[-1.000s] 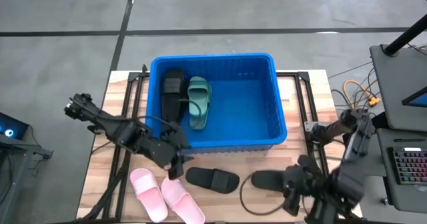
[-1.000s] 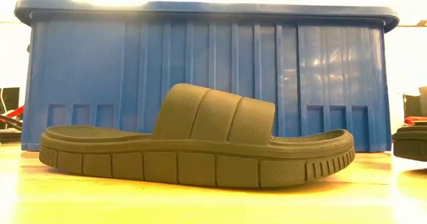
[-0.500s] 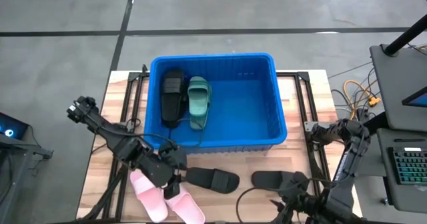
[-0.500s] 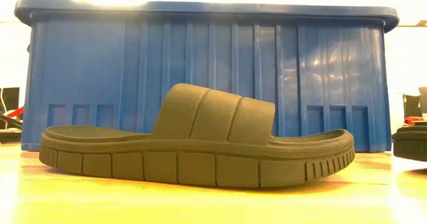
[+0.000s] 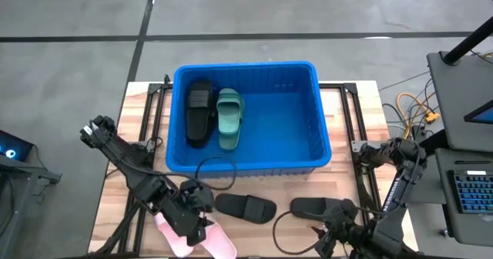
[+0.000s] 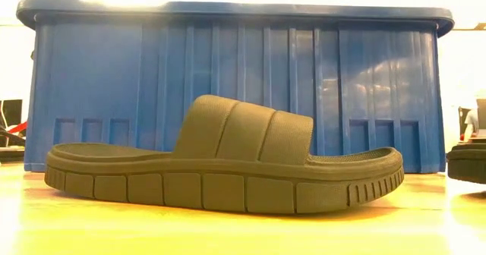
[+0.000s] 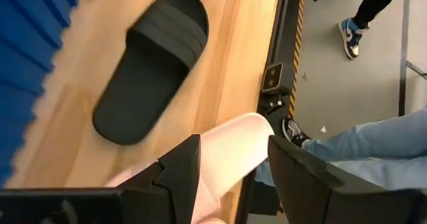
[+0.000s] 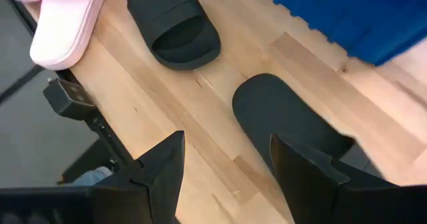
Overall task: Pick and place slides into bin
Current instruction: Put the pink slipper into the blue bin
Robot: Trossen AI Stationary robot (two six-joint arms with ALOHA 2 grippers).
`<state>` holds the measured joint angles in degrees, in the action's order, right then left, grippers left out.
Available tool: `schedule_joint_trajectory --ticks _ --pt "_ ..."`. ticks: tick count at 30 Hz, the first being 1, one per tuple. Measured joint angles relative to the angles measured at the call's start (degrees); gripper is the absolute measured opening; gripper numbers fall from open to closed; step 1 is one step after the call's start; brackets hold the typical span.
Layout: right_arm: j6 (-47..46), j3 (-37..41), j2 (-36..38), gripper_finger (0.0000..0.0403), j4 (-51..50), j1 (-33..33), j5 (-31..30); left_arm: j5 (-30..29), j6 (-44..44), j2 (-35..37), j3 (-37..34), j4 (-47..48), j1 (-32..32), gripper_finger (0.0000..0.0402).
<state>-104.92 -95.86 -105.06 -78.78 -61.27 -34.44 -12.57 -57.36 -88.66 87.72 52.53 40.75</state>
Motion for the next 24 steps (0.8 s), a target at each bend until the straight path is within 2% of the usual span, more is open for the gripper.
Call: schedule_joint_trajectory --ticks 5,14,19,24 --pt "-6.6 -0.1 0.3 0.0210 0.3 -0.8 0.5 0.0 -3.7 -0.1 0.0 -1.0 1.6 0.0160" --pt "-5.7 -0.6 0.6 0.0210 1.3 -1.7 0.4 -0.4 -2.2 0.5 -0.5 -1.3 1.8 0.0160" --pt "-5.9 -0.1 -0.6 0.0210 1.6 -1.7 -0.3 -2.7 -7.8 0.5 -4.6 -3.7 2.4 0.0160" --pt "-6.0 0.0 -1.9 0.0210 2.1 -1.2 -0.4 -2.6 -12.4 0.5 -8.8 -7.9 3.8 0.0160"
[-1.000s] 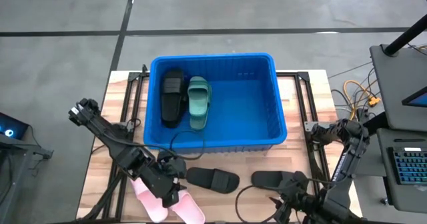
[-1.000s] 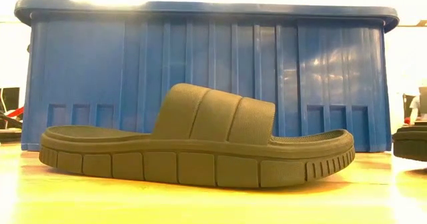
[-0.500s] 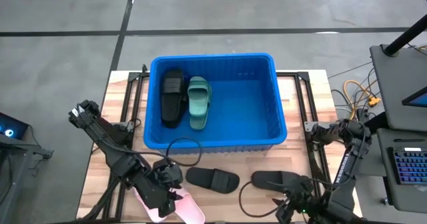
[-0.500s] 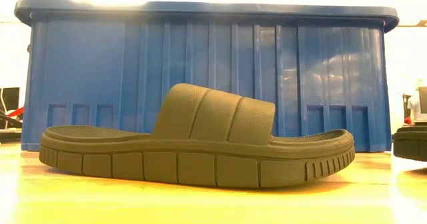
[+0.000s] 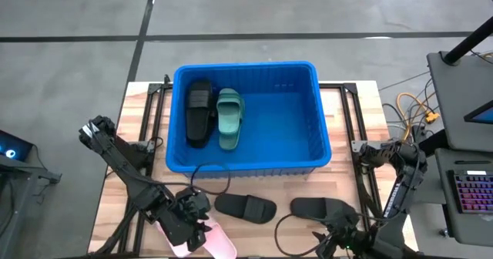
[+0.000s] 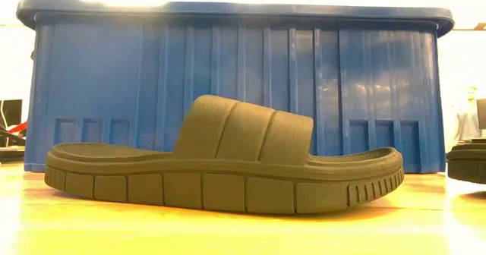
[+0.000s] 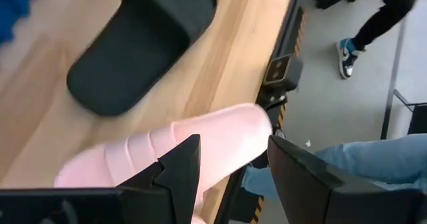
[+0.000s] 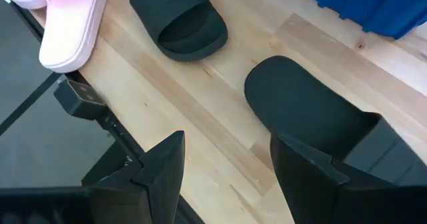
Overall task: Pick and place slides into bin
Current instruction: Put the pink slipper into the blue bin
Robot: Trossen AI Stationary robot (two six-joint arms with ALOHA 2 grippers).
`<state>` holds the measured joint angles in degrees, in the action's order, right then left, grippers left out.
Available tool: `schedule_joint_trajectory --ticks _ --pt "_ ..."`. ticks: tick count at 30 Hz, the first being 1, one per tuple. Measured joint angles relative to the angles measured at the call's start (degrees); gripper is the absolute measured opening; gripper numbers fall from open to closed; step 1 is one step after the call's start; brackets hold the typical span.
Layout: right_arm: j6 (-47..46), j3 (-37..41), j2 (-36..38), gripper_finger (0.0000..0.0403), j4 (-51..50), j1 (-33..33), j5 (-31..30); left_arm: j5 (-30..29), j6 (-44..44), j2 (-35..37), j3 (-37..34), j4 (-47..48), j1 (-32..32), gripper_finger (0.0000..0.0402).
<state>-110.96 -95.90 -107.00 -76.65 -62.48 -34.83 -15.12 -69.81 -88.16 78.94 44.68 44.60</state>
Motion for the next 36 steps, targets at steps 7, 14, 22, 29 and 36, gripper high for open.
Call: schedule_joint_trajectory --ticks 7,14,22,29,36 --pt "7.2 0.6 0.0 0.0210 6.1 2.2 -0.4 0.4 -5.1 0.0 -2.9 -0.2 1.6 0.0160" --pt "11.8 5.0 0.0 0.0210 13.7 4.1 -0.3 3.6 -13.1 -0.5 -7.8 2.2 2.1 0.0160" --pt "12.4 7.6 -0.1 0.0210 17.6 4.9 0.2 7.3 -15.4 -0.5 -13.0 2.4 2.0 0.0160" --pt "14.9 7.5 -0.1 0.0210 17.7 5.5 0.3 7.6 -12.4 -0.5 -18.0 -5.1 1.9 0.0160" --pt "15.1 7.5 -0.1 0.0210 18.8 5.5 0.5 8.2 -15.4 -0.4 -21.2 -7.7 1.9 0.0160"
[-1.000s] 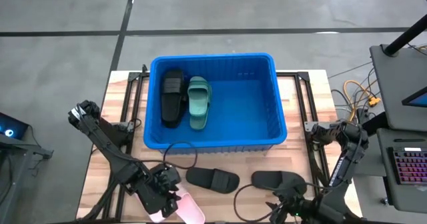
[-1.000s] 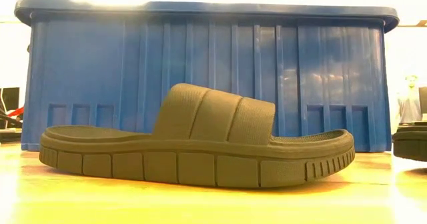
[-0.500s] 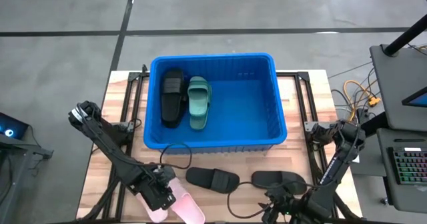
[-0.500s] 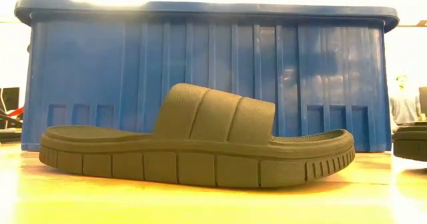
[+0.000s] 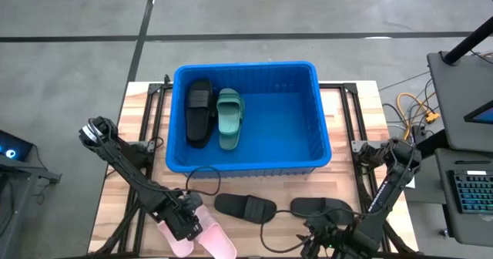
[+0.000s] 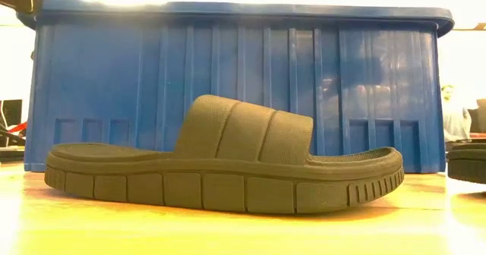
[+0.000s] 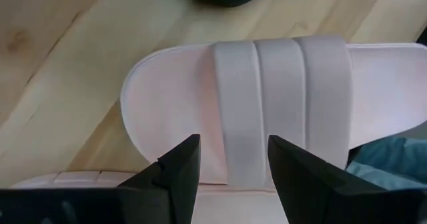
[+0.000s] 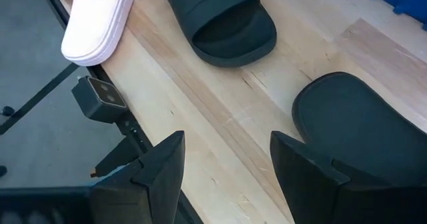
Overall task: Pick and place slides into bin
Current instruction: Put the pink slipper into the blue bin
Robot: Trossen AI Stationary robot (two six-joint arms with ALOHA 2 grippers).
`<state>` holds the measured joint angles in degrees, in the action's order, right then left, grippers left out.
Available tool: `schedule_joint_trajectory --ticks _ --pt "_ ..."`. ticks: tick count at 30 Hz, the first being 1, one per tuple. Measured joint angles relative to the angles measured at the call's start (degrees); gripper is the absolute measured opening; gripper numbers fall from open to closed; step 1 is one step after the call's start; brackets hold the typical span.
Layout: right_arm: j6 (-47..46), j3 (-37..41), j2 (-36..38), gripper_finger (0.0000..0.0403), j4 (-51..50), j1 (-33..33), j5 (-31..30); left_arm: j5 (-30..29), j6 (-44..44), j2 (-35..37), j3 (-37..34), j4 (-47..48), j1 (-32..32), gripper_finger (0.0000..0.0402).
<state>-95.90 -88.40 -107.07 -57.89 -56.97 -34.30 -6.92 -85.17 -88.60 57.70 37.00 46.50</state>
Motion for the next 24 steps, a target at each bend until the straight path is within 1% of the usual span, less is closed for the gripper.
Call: schedule_joint_trajectory --ticks 5,10,14,16,20,24 --pt "0.1 0.0 0.0 0.0210 0.0 0.0 0.0 -0.5 0.3 0.0 -0.1 -2.1 0.0 0.0160" --pt "0.2 0.0 0.0 0.0210 0.2 0.0 0.0 -0.6 0.4 0.0 -0.3 -2.2 0.0 0.0160" --pt "0.3 0.0 0.0 0.0210 0.7 0.0 0.1 -0.2 -1.4 0.0 -1.4 -3.0 0.0 0.0160" --pt "0.6 0.0 0.0 0.0210 1.2 0.0 0.2 0.6 -2.8 0.0 -2.8 -5.3 0.0 0.0160" --pt "0.6 0.0 0.0 0.0210 1.6 0.0 0.2 1.0 -3.0 0.0 -5.5 -13.2 0.0 0.0160" --pt "0.6 0.0 0.0 0.0210 1.6 0.0 0.2 0.9 -3.0 0.0 -7.4 -17.4 0.0 0.0160"
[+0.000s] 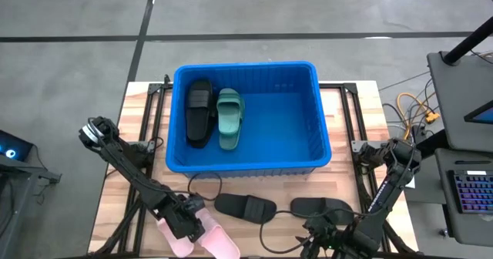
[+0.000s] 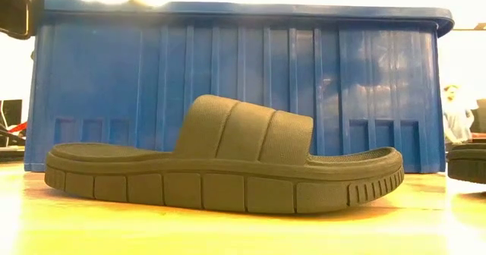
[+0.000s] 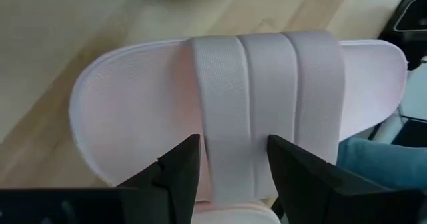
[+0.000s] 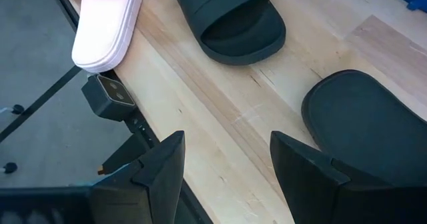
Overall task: Pick and place slides into bin
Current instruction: Put the pink slipper into the blue bin
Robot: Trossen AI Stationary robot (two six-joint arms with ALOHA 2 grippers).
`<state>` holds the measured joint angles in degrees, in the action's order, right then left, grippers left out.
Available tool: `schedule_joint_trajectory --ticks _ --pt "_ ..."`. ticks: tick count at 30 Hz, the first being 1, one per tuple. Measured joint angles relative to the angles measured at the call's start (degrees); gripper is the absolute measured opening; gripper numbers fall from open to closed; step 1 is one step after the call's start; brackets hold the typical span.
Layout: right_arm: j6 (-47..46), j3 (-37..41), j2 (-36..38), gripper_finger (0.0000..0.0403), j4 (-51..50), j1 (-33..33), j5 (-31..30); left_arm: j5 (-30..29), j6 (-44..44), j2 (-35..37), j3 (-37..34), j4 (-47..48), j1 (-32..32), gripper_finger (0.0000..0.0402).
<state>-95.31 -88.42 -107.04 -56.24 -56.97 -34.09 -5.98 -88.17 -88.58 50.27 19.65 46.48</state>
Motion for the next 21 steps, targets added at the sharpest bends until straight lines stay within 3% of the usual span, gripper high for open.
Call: schedule_joint_trajectory --ticks 21 --pt "0.0 0.0 0.0 0.0210 0.0 0.0 -0.4 0.1 0.3 0.0 -1.1 -8.2 0.0 0.0160"
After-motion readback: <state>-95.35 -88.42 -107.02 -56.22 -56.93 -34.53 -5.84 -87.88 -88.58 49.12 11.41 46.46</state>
